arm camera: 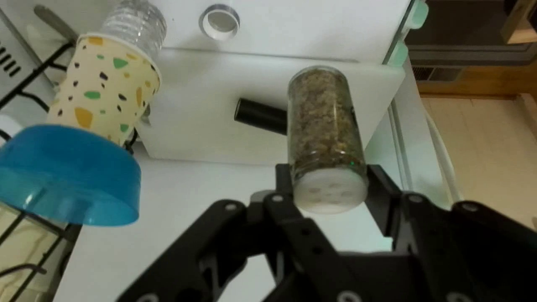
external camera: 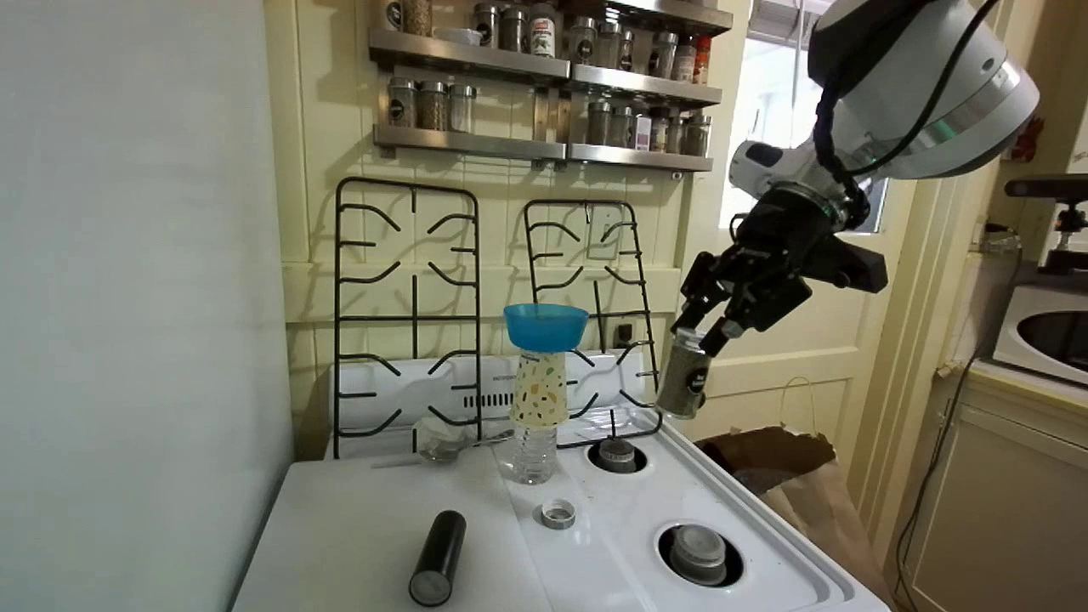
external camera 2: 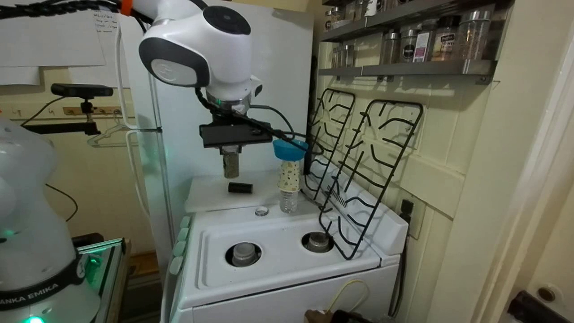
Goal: Move the glass jar to the left.
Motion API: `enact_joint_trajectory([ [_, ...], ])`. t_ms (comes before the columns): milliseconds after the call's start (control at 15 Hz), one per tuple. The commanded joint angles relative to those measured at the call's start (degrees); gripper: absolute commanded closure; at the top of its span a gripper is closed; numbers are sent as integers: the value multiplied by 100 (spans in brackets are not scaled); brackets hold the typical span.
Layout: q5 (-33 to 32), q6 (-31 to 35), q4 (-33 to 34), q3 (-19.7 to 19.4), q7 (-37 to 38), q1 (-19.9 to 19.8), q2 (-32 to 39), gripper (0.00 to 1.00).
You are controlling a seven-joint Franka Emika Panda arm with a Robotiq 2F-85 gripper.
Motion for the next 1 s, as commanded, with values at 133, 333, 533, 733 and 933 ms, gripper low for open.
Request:
enact_joint_trajectory([
  [133, 355, 195, -117, 690, 326, 382, -822, 78],
  [333, 523, 411, 43, 1149, 652, 670, -865, 78],
  [533, 427, 856, 269, 1629, 1303, 834, -655, 78],
  [733, 798, 503, 661, 1317, 1419, 1352, -152, 78],
  [933, 666, 688, 485, 1433, 1484, 1280, -359, 53],
])
